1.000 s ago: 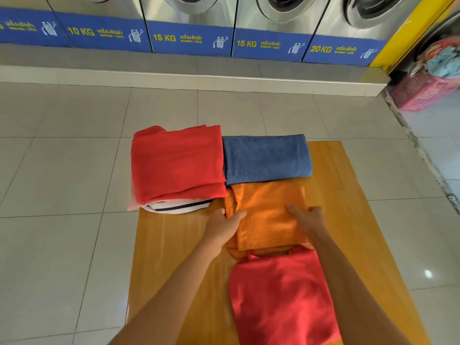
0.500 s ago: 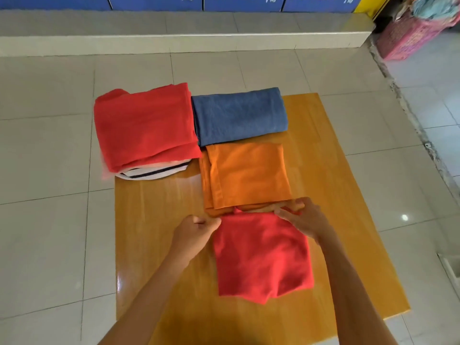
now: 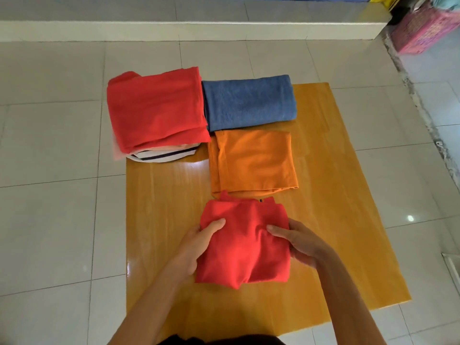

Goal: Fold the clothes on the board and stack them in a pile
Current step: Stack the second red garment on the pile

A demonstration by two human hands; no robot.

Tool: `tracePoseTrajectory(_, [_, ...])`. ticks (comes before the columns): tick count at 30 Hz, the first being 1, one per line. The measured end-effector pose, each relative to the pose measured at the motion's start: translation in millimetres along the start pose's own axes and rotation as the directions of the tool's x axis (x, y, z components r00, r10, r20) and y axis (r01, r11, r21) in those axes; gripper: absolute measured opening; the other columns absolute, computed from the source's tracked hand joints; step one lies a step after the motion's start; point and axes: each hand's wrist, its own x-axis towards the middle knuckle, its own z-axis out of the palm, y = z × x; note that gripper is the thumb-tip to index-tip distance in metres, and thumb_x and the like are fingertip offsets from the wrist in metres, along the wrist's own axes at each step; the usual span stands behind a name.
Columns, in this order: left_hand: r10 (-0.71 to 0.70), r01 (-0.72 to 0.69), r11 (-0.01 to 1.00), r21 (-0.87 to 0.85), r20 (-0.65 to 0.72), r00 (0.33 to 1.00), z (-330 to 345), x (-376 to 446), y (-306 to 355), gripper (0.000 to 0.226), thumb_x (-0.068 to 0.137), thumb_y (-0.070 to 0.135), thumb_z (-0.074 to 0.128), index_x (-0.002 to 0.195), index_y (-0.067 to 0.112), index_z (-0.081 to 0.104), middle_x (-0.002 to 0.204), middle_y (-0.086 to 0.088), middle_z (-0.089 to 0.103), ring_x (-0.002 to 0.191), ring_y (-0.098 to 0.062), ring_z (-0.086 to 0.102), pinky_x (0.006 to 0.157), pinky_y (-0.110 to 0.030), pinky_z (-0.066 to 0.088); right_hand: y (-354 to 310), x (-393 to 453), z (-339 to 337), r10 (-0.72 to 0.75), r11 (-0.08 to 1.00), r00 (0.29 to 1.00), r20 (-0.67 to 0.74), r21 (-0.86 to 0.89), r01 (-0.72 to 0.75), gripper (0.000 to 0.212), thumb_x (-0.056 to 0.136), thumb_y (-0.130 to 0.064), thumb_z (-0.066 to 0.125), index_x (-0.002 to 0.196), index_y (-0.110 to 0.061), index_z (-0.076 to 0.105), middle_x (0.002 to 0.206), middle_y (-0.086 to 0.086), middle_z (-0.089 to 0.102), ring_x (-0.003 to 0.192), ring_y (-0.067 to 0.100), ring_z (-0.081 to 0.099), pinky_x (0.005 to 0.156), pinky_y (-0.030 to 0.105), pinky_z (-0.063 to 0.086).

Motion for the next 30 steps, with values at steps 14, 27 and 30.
tracePoseTrajectory(14, [0.564,-0.568,0.816,0.106,-0.359,0.743,-133,-46,202,0.042,0.085,0.041,0.072,0.121,0.02,0.065,0.108,0.003,0.073,0.095,-0.017,0.07,0.078,-0.034,0.056,-229,55,158,-0.591,0.782,0.806,-0.027,-0.265,0.564,0.03,0.098,-0.029,0.065,0.122,-0.012,0.066,0.114,0.007,0.074,0.102,0.021,0.07,0.083,0.035,0.058])
tracePoseTrajectory(27, [0.348,-0.385,0.923,0.004,-0.437,0.83,-190,105,255,0.044,0.089,0.032,0.07,0.127,0.011,0.061,0.119,-0.012,0.067,0.106,-0.033,0.064,0.095,-0.044,0.052,-273,195,196,-0.571,0.696,0.812,-0.12,-0.596,0.401,0.043,0.105,-0.035,0.048,0.133,-0.003,0.044,0.127,0.017,0.06,0.12,0.036,0.057,0.09,0.038,0.042])
tracePoseTrajectory(30, [0.394,-0.422,0.906,0.035,-0.436,0.809,-195,107,262,0.039,0.09,0.035,0.069,0.122,0.013,0.063,0.11,-0.01,0.068,0.1,-0.03,0.066,0.089,-0.041,0.053,-280,203,191,-0.59,0.695,0.798,-0.122,-0.58,0.425,0.039,0.104,-0.038,0.049,0.123,-0.004,0.051,0.11,0.006,0.059,0.11,0.029,0.058,0.087,0.036,0.042])
